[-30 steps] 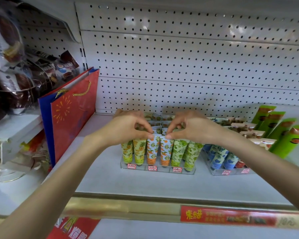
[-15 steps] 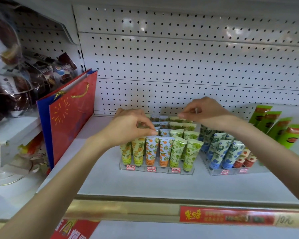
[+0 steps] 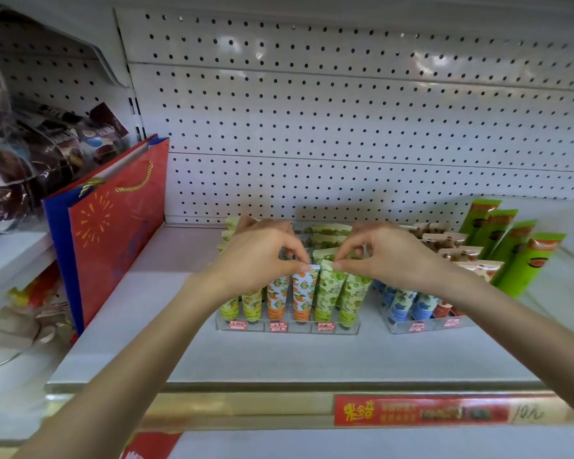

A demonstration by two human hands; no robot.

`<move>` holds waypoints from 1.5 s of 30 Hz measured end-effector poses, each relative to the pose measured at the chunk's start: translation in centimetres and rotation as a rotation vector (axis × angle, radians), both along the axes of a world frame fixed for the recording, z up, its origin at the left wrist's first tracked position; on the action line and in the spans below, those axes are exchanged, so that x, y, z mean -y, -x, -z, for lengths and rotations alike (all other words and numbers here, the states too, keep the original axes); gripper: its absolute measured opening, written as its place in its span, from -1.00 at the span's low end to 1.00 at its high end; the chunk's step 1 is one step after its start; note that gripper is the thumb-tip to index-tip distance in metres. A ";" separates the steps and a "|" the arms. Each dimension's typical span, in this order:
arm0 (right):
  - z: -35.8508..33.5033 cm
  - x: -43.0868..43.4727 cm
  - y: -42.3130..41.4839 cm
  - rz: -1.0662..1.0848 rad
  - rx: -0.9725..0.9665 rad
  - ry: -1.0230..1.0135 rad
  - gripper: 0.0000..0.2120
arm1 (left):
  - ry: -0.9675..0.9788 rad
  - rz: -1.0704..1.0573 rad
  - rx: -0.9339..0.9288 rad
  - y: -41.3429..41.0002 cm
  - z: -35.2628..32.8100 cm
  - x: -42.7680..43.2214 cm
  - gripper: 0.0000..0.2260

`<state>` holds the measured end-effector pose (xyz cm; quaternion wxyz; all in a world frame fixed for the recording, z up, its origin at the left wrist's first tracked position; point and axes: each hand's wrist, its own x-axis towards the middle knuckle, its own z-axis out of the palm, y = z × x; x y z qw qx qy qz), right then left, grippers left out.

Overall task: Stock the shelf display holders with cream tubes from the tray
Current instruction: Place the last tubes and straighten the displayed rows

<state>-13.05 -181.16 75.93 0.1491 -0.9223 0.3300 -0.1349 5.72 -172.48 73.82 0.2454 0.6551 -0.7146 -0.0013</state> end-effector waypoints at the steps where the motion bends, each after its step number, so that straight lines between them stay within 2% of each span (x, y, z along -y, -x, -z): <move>1: 0.0 0.0 0.0 -0.005 0.010 -0.002 -0.88 | 0.004 -0.003 0.002 0.0 0.0 0.0 -0.90; 11: 0.3 -0.2 -0.1 -0.047 0.064 -0.068 -0.94 | 0.001 0.003 -0.011 -0.2 0.2 0.0 -0.92; 21: -0.5 0.0 0.5 0.005 0.075 -0.070 -0.84 | -0.016 -0.004 -0.019 0.0 0.0 0.0 -0.85; 25: -1.0 0.1 1.7 0.061 0.015 -0.031 -0.76 | 0.019 0.004 -0.020 0.4 -0.1 0.1 -0.82; 32: -0.5 -0.6 2.4 0.106 -0.082 -0.042 -0.88 | 0.039 0.030 0.025 1.6 -0.4 0.5 -0.81; 45: -0.2 0.3 2.7 0.085 -0.020 -0.048 -0.94 | 0.029 0.047 0.014 1.6 -0.2 0.7 -0.86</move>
